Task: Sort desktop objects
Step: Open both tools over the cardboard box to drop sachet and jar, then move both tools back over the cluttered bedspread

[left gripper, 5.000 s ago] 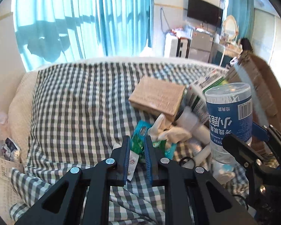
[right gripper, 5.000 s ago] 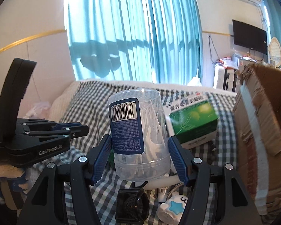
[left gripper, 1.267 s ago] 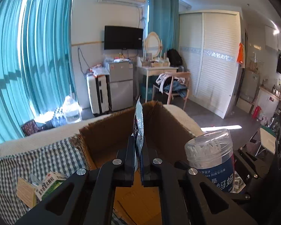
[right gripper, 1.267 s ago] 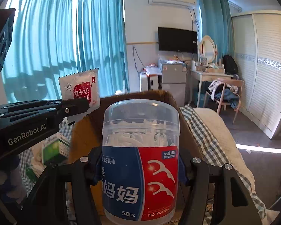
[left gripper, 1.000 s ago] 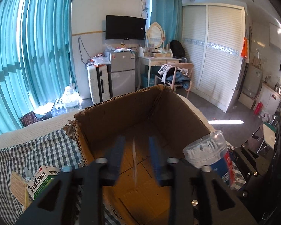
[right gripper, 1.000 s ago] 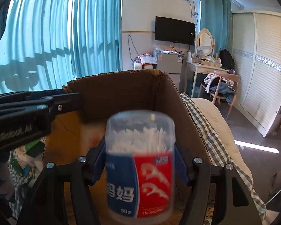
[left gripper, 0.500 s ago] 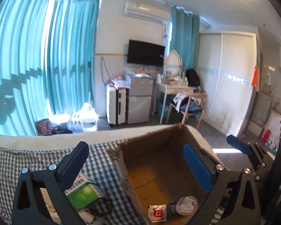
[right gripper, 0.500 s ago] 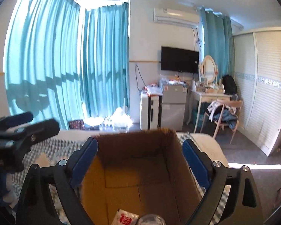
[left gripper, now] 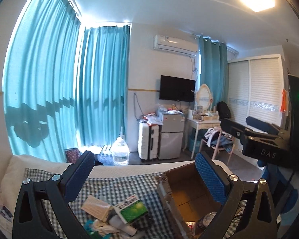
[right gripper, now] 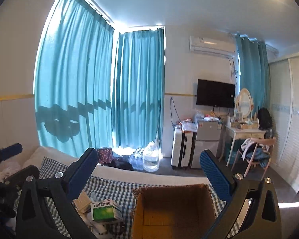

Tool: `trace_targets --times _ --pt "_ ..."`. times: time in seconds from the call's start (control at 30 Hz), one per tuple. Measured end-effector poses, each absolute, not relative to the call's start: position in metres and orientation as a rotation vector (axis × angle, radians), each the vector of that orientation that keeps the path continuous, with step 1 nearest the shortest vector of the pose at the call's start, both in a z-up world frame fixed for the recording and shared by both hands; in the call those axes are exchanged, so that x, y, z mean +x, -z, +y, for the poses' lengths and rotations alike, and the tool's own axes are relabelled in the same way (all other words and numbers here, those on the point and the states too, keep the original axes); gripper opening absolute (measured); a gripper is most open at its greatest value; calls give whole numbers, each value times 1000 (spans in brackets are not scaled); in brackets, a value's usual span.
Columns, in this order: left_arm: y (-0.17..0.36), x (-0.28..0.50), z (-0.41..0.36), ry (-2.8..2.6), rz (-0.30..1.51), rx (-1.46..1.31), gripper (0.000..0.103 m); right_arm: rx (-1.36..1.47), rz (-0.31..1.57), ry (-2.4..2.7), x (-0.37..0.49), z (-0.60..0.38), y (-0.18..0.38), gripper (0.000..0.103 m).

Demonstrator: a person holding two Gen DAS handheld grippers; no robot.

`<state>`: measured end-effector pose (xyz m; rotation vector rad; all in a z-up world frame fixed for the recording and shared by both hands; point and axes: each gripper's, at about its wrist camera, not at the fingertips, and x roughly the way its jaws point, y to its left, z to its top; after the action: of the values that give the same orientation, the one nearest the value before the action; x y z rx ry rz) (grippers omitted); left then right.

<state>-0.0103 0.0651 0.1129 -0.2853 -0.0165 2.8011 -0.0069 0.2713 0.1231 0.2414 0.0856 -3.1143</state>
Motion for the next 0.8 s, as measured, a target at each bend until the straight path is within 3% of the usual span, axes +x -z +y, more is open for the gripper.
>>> trace_targets --times 0.43,0.8 --pt "-98 -8 -22 -3004 -53 -309 103 272 218 2905 -3 197 -48 103" --pt "-25 -48 -62 -3052 -34 -514 103 485 311 2719 -21 170 46 103"
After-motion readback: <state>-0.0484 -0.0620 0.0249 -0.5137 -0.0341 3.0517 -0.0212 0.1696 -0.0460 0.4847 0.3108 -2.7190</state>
